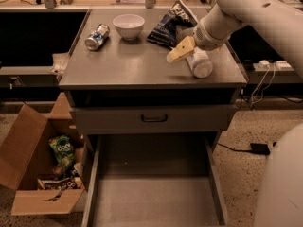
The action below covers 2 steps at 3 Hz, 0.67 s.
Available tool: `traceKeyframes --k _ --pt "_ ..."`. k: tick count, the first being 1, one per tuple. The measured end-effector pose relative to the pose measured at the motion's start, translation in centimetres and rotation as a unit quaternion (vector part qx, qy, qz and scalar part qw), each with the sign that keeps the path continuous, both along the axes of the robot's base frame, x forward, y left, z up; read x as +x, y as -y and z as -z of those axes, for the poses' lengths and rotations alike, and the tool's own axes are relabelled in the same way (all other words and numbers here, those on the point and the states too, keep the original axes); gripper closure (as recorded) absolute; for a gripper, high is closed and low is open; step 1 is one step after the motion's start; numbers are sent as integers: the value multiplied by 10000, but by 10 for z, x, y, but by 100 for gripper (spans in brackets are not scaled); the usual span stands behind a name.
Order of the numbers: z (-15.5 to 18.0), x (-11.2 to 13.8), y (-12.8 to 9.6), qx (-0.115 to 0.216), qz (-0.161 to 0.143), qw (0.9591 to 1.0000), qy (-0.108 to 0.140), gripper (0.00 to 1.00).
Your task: Place blue plastic bottle into middle drawer
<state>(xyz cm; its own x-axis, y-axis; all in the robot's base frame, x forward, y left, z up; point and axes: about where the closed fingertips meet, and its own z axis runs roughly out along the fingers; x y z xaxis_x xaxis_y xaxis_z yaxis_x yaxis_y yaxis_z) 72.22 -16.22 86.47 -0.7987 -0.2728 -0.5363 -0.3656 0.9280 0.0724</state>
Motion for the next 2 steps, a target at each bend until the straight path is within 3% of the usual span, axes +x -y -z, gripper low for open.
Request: traceKeyframes --k 1,2 --pt "23 11 1 -47 123 9999 -77 18" --pt "36 17 6 -54 131 9999 -38 42"
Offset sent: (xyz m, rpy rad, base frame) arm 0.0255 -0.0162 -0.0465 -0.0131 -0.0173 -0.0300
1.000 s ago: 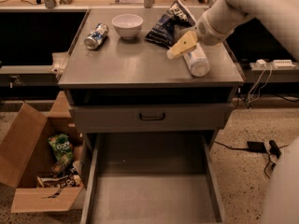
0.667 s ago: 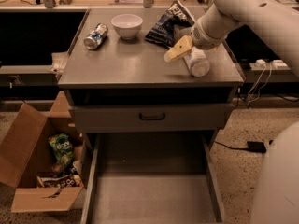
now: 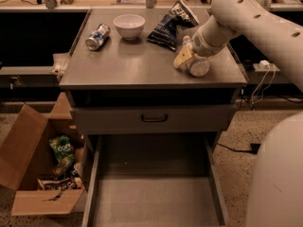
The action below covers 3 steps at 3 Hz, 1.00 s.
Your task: Place blue plastic bottle into middle drawer
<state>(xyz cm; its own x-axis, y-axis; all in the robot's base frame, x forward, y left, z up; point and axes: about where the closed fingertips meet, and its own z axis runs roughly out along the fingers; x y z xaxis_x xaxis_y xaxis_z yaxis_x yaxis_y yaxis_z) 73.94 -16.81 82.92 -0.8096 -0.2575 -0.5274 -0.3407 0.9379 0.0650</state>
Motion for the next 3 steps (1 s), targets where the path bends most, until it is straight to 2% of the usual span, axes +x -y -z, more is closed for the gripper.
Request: traceKeyframes --k 1,2,3 --pt "-11 0 0 47 -20 10000 75 71" --pt "-55 -6 8 659 -367 9938 813 96" --pt "-100 -24 33 1362 -854 9748 1545 100"
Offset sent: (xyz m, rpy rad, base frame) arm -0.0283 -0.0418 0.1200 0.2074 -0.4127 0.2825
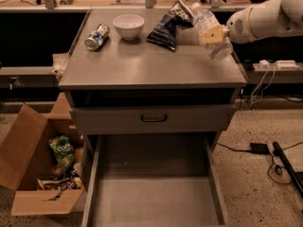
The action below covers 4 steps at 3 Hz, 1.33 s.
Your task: Place blue plastic bottle into middle drawer
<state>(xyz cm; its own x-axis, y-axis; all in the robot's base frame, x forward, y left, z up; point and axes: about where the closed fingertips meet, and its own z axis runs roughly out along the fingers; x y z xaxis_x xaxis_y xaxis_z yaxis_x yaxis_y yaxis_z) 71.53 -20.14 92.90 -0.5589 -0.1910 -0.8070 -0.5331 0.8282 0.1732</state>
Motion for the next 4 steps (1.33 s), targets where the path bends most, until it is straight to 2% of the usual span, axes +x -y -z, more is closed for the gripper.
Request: traceKeyframes --k 1,2,3,4 --pt "3 0 -1 -148 -123 9998 86 100" --pt "6 0 -3 -116 -158 9998 55 100" --pt "-3 -32 -11 -22 -535 9984 206 100" --pt "-9 -90 -22 -59 -1172 9917 523 100"
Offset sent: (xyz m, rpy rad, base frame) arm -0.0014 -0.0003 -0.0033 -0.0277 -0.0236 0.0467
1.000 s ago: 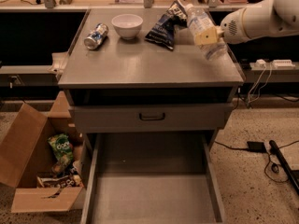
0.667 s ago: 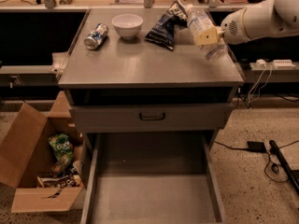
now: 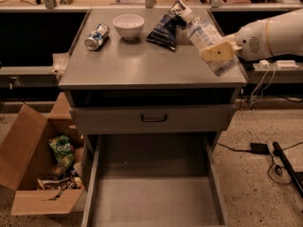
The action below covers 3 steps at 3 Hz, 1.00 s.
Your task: Place blue plastic bottle into middle drawer
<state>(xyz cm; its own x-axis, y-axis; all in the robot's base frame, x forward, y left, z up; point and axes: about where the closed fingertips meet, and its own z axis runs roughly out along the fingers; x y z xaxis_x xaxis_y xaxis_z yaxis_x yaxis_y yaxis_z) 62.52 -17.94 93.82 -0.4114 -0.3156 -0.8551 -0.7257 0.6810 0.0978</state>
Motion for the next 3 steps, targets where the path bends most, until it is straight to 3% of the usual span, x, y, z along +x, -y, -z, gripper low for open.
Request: traceKeyframes --k 1,2,3 --pt "28 -71 -9 -562 -788 9950 250 100" --pt "65 -106 -13 -790 -1201 9896 31 100" --pt "74 -108 -14 -867 -1249 9884 6 100"
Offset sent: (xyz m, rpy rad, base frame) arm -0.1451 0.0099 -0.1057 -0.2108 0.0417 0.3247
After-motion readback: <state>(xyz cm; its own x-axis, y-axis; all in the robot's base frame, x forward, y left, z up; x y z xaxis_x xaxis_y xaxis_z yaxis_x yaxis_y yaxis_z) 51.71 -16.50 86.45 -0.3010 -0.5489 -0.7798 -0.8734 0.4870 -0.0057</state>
